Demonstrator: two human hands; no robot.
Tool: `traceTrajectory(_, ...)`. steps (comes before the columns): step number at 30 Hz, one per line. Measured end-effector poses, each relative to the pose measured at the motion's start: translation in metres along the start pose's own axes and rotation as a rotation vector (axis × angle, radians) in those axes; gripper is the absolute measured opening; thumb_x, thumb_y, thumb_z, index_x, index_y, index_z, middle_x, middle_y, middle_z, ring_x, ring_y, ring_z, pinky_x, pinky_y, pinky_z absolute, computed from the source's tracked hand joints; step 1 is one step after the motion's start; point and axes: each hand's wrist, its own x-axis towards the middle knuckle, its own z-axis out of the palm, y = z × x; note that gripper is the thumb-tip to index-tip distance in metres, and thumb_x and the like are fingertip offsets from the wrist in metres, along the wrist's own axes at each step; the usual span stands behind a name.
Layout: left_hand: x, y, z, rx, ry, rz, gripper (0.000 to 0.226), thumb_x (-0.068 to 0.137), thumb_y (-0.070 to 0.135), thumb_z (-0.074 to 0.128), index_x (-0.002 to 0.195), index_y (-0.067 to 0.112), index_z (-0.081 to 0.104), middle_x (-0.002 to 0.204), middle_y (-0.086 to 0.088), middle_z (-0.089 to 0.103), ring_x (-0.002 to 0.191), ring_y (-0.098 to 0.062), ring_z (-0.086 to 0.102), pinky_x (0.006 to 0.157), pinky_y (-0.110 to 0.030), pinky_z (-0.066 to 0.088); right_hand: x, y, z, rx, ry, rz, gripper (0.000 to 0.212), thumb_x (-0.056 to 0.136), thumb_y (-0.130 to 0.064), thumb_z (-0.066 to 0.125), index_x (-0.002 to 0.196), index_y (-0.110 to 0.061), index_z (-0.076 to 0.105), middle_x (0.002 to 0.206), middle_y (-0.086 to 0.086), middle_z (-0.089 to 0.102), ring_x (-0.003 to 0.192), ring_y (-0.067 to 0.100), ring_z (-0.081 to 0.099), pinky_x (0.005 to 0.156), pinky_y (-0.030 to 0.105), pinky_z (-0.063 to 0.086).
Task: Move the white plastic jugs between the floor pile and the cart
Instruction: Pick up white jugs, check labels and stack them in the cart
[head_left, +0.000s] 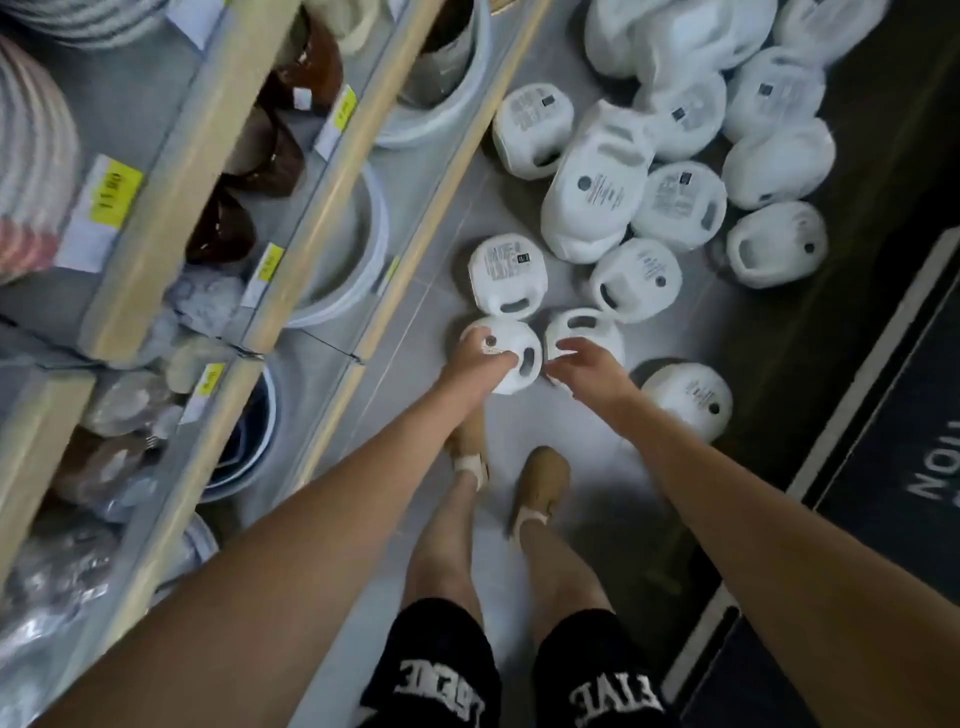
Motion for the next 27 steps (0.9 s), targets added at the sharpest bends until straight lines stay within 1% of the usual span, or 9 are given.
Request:
traceTrajectory(4, 0.086, -0.023, 0.006, -0.065, -0.012, -0.067, 0.080, 0.069, 0.031, 0.063, 0.142, 0.012, 0.038, 0.141, -0.009, 0.048, 0.124, -0.025, 0.049, 0.104, -0.035, 0.042, 0.091, 0.038, 0.026, 0.011, 0.017, 0.071, 0.037, 0.092, -0.015, 0.060, 0.128, -0.011, 0.052, 0.112, 0.008, 0.063, 0.091, 0.017, 0.055, 0.070, 0.026, 0.043)
traceTrajectory(8, 0.180, -0.066, 0.015, -0.151, -0.017, -0.094, 0.065, 0.092, 0.010, 0.060, 0.148, 0.010, 0.027, 0.146, -0.008, 0.039, 0.117, -0.010, 0.042, 0.070, -0.006, 0.038, 0.178, 0.078, 0.051, 0.088, 0.027, 0.144, 0.051, 0.093, -0.017, 0.061, 0.140, -0.009, 0.043, 0.120, 0.008, 0.058, 0.099, 0.017, 0.053, 0.079, 0.028, 0.041)
traceTrajectory(12, 0.255, -0.106, 0.025, -0.116, -0.034, -0.104, 0.066, 0.093, 0.018, 0.060, 0.148, 0.010, 0.024, 0.148, -0.009, 0.038, 0.106, -0.007, 0.038, 0.061, -0.004, 0.035, 0.251, 0.118, 0.075, 0.150, 0.044, 0.163, 0.070, 0.093, -0.018, 0.063, 0.151, -0.010, 0.025, 0.146, 0.010, 0.041, 0.133, 0.021, 0.042, 0.094, 0.020, 0.036)
traceTrajectory(15, 0.302, -0.130, 0.036, -0.073, -0.038, -0.115, 0.070, 0.093, 0.020, 0.061, 0.150, 0.012, 0.020, 0.140, -0.003, 0.041, 0.101, -0.005, 0.039, 0.049, 0.002, 0.037, 0.296, 0.143, 0.092, 0.106, 0.047, 0.110, 0.075, 0.090, -0.017, 0.067, 0.149, -0.006, 0.023, 0.140, 0.005, 0.040, 0.125, 0.012, 0.041, 0.083, 0.003, 0.034)
traceTrajectory(18, 0.344, -0.157, 0.047, -0.050, -0.042, -0.116, 0.073, 0.086, 0.030, 0.068, 0.146, 0.012, 0.029, 0.123, 0.008, 0.044, 0.108, -0.006, 0.048, 0.058, 0.002, 0.039, 0.332, 0.161, 0.110, 0.027, 0.073, 0.093, 0.111, 0.064, -0.054, 0.076, 0.151, -0.014, 0.020, 0.152, 0.007, 0.027, 0.136, 0.020, 0.035, 0.112, 0.029, 0.033)
traceTrajectory(20, 0.362, -0.170, 0.052, -0.065, -0.051, -0.115, 0.088, 0.069, 0.048, 0.074, 0.142, 0.016, 0.036, 0.128, 0.005, 0.053, 0.117, -0.014, 0.055, 0.085, -0.017, 0.048, 0.355, 0.180, 0.117, 0.028, 0.056, 0.110, 0.128, 0.045, -0.067, 0.073, 0.150, -0.017, 0.018, 0.153, 0.010, 0.021, 0.138, 0.027, 0.033, 0.112, 0.047, 0.036)
traceTrajectory(22, 0.378, -0.184, 0.053, -0.043, -0.056, -0.132, 0.094, 0.074, 0.048, 0.074, 0.149, 0.018, 0.025, 0.138, 0.004, 0.046, 0.123, -0.013, 0.049, 0.100, -0.027, 0.042, 0.367, 0.185, 0.122, 0.019, 0.065, 0.130, 0.130, 0.049, -0.061, 0.082, 0.151, -0.022, 0.012, 0.155, 0.009, 0.017, 0.138, 0.029, 0.032, 0.111, 0.051, 0.034)
traceTrajectory(24, 0.390, -0.193, 0.051, -0.090, -0.064, -0.170, 0.084, 0.083, 0.036, 0.072, 0.149, 0.018, 0.023, 0.137, 0.005, 0.047, 0.117, -0.011, 0.052, 0.093, -0.023, 0.046, 0.377, 0.192, 0.124, 0.038, 0.089, 0.141, 0.123, 0.061, -0.047, 0.087, 0.152, -0.026, 0.007, 0.156, 0.007, 0.015, 0.139, 0.028, 0.030, 0.113, 0.051, 0.032)
traceTrajectory(27, 0.407, -0.202, 0.051, -0.159, -0.090, -0.174, 0.060, 0.086, 0.021, 0.070, 0.134, 0.019, 0.035, 0.107, 0.008, 0.059, 0.085, 0.000, 0.060, 0.059, -0.010, 0.051, 0.387, 0.205, 0.125, 0.083, 0.108, 0.107, 0.126, 0.054, -0.051, 0.088, 0.150, -0.027, 0.011, 0.151, 0.004, 0.026, 0.134, 0.023, 0.038, 0.111, 0.047, 0.036)
